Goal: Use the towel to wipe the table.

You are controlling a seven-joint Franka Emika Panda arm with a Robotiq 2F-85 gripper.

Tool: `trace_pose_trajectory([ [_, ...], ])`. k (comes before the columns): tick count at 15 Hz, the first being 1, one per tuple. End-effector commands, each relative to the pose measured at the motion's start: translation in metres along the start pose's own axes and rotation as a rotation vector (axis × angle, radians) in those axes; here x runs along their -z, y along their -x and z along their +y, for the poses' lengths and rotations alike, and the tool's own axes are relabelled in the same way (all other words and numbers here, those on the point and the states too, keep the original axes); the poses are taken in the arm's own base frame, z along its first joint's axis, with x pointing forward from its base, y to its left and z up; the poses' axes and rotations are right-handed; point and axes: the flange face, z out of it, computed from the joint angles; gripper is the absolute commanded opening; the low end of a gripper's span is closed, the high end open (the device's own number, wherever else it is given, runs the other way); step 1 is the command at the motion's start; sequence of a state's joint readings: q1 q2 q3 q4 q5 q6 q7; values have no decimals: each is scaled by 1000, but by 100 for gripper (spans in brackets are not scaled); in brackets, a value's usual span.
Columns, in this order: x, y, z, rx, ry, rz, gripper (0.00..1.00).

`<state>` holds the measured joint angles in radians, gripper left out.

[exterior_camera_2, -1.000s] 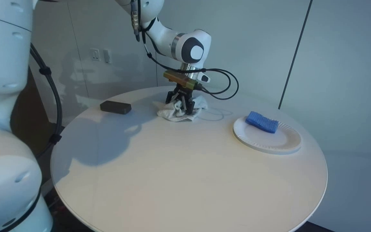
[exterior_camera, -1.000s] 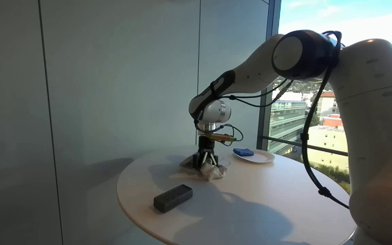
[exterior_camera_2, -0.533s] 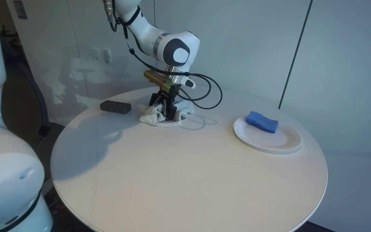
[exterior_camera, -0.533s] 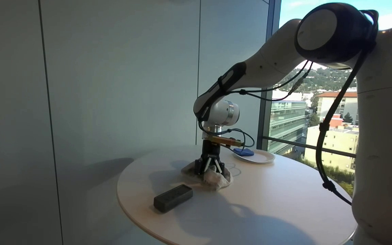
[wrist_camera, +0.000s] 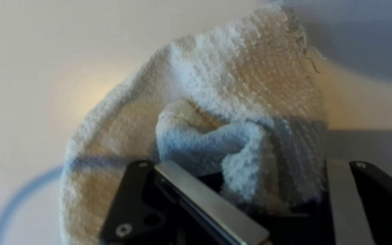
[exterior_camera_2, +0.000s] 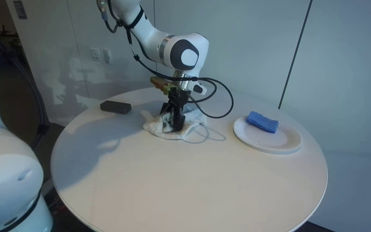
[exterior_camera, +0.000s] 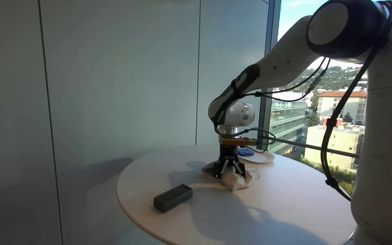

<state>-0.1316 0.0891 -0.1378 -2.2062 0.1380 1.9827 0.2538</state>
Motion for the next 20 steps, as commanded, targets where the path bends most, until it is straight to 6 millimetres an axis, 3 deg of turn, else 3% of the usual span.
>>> trace_pose_trajectory([
  [1, 16, -32, -5, -16, 175, 96, 0],
  [3, 38, -36, -34, 59, 257, 155, 0],
  [5, 60, -26, -82, 174, 294, 207, 0],
  [7, 69, -15, -121, 294, 282, 255, 0],
  [9, 69, -11, -144, 381, 188, 298, 0],
  [12, 38, -28, -135, 428, 56, 260, 0],
  [15, -11, -51, -93, 369, 8, 130, 0],
  [18, -17, -53, -63, 279, 3, 108, 0],
  [20, -28, -45, -49, 226, 19, 79, 0],
])
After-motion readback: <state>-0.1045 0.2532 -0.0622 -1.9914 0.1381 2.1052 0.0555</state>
